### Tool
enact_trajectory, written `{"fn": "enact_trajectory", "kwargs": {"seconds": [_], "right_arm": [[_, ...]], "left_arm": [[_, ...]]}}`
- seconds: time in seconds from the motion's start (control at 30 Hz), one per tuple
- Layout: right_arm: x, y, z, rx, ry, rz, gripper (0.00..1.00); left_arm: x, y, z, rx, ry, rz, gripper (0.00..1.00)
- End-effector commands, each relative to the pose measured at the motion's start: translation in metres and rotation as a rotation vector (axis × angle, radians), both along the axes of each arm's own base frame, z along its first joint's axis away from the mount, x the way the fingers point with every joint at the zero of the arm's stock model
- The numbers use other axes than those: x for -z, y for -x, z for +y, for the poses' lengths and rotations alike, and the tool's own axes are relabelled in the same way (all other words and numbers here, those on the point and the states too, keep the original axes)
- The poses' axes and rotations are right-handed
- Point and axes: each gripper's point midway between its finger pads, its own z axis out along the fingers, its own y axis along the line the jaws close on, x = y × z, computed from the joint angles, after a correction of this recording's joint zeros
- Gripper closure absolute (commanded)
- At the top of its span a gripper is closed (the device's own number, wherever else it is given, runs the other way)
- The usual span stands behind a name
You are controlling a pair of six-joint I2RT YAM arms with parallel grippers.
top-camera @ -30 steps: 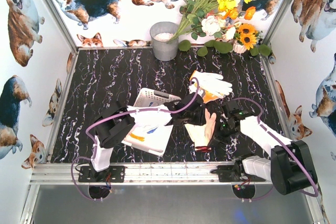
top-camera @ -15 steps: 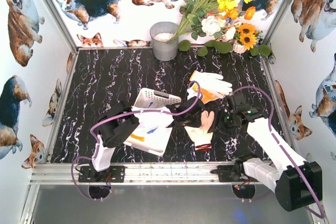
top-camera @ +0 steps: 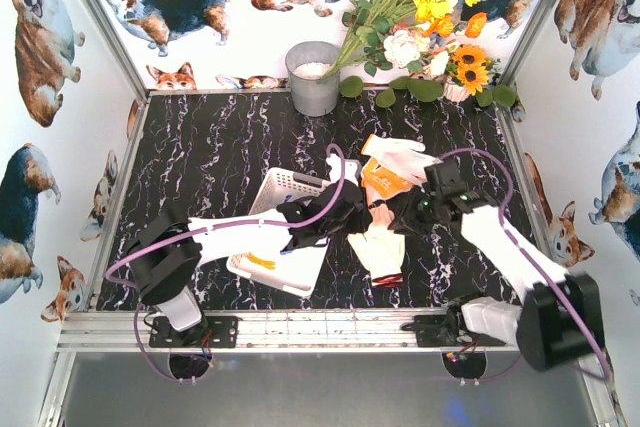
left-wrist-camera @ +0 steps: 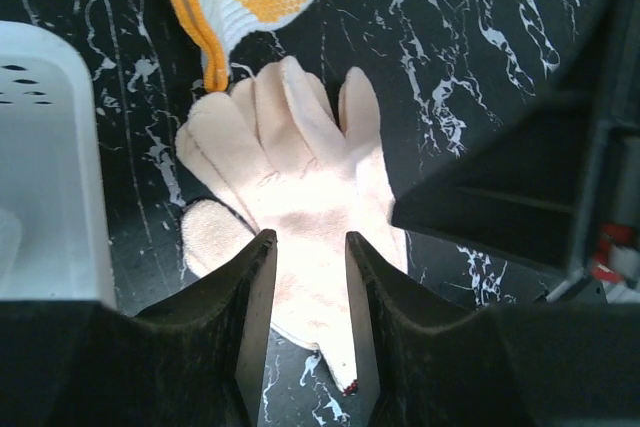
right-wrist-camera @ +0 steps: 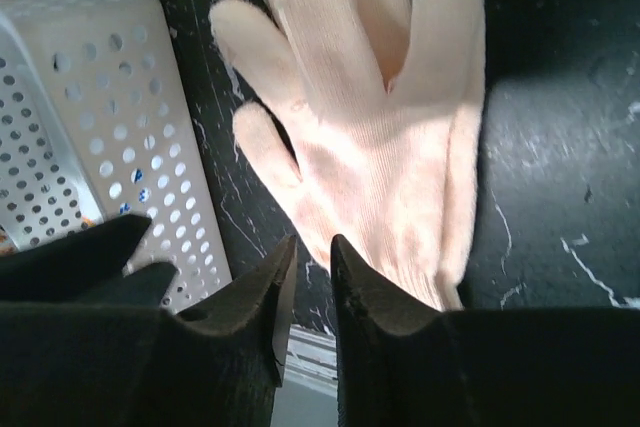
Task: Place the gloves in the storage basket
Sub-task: Pair the glove with the glove.
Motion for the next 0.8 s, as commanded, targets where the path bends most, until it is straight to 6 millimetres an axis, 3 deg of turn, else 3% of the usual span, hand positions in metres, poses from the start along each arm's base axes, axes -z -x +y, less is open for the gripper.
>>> {"fn": "enact_trajectory", "kwargs": {"seconds": [0.0,0.13,0.43,0.77], "right_arm": [[-0.015,-0.041,0.018,-0.028,-0.048,-0.088,0.78],[-0.005,-0.052,0.023,-0.050,-0.028,-0.074,0.80],[0.021,-0.074,0.032,-0.074,-0.004,-0.037,0.82],[0.039,-0.088,0.015,-0.061,0.132,-0.018,0.75]], "left_arm": [[0.007,0.009,-0.020,0.065,0.059,0.014,0.74],[0.022,0.016,-0.034,0.109,0.057,0.052,0.82],[0.064,0.025,-0.036,0.124,0.042,0.108,0.92],[0.114,0.046,-0.016,0.137,-0.056,0.196,0.97]]}}
